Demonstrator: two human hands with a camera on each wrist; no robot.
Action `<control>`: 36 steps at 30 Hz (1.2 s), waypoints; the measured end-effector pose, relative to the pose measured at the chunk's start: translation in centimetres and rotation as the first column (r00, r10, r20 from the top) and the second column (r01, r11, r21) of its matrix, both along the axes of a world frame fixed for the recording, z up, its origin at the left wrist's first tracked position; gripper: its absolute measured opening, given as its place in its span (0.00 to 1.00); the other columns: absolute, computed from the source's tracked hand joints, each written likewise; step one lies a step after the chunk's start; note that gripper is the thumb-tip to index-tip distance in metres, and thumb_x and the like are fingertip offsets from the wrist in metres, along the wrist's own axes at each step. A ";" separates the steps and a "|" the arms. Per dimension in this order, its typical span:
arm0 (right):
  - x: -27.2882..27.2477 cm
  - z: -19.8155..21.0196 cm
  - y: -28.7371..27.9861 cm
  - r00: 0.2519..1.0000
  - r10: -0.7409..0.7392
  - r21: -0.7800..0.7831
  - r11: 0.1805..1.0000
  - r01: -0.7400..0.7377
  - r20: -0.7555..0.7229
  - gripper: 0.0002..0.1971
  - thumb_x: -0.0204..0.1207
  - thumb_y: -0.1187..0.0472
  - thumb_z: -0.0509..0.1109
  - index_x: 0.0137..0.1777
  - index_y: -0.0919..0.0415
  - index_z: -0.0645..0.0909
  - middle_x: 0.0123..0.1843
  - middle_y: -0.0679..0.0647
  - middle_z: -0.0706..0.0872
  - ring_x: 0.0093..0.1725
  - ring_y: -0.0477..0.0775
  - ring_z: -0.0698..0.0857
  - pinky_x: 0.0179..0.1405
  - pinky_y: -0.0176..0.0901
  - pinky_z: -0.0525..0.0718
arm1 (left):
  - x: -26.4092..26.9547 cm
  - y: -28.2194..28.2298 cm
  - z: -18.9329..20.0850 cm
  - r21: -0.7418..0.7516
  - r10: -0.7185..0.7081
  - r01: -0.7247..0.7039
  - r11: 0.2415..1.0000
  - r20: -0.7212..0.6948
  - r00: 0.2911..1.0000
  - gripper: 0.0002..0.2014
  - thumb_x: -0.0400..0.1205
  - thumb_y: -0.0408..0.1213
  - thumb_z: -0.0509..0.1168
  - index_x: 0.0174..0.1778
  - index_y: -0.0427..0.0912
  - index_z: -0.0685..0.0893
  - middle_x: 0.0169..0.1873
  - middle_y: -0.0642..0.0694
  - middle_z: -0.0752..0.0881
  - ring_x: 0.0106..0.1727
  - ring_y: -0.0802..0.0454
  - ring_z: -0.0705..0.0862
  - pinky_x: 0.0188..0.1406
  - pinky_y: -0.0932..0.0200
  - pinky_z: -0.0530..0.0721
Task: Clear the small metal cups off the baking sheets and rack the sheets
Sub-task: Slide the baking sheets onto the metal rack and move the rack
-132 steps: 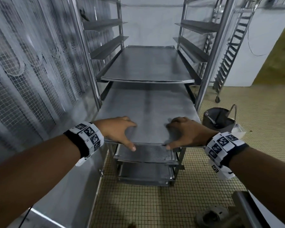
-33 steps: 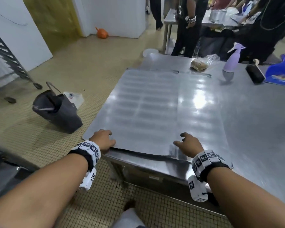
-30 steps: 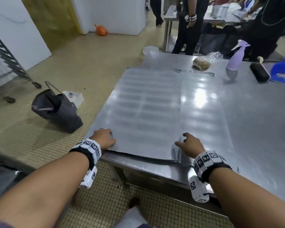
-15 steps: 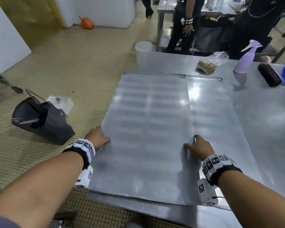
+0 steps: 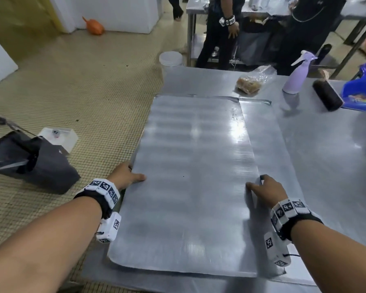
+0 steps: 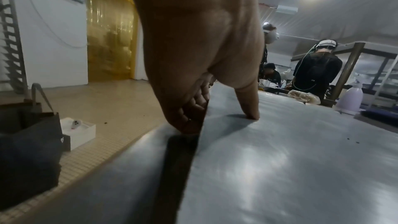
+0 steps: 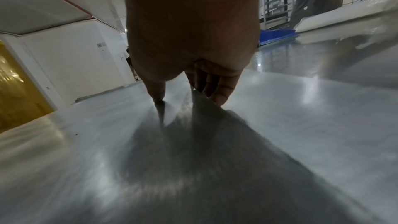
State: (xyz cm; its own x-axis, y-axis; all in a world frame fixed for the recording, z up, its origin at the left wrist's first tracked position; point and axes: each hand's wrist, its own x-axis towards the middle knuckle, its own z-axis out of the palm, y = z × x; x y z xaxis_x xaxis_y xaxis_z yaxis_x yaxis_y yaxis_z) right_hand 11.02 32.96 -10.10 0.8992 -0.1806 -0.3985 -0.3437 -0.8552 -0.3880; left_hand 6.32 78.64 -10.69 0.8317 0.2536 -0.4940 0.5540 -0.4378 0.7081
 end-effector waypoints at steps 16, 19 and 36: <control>0.1 0.0 -12.8 0.977 -0.125 0.208 0.974 0.088 0.170 0.32 0.76 0.45 0.73 0.74 0.63 0.71 0.67 0.65 0.84 0.65 0.67 0.82 0.64 0.54 0.79 | 2.1 -13.9 0.3 -0.118 0.231 -0.214 0.970 0.155 0.961 0.30 0.74 0.35 0.82 0.68 0.37 0.76 0.58 0.39 0.86 0.58 0.38 0.87 0.59 0.39 0.88; 1.1 -0.5 -13.5 0.983 -0.119 0.201 0.976 0.090 0.138 0.32 0.77 0.45 0.72 0.75 0.62 0.71 0.68 0.64 0.83 0.66 0.66 0.82 0.64 0.54 0.80 | 3.2 -14.7 0.1 -0.083 0.211 -0.201 0.976 0.133 0.968 0.25 0.78 0.34 0.79 0.66 0.39 0.75 0.54 0.42 0.86 0.55 0.41 0.86 0.47 0.49 0.87; 3.0 -3.2 -14.5 0.992 -0.031 0.034 0.999 0.027 0.122 0.10 0.72 0.57 0.77 0.45 0.59 0.78 0.48 0.62 0.84 0.42 0.61 0.80 0.42 0.44 0.76 | 3.1 -15.3 -1.8 0.025 0.101 -0.103 0.994 0.057 0.993 0.10 0.78 0.33 0.77 0.53 0.45 0.88 0.46 0.47 0.92 0.49 0.45 0.90 0.54 0.51 0.87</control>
State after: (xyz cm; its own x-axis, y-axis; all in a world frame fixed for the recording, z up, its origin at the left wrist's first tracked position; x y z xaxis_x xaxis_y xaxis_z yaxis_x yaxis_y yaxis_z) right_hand 13.98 18.47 -13.27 0.9362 -0.1964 -0.2915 -0.3165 -0.8317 -0.4562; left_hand 9.42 63.34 -12.53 0.8266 0.3517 -0.4394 0.5571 -0.4009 0.7272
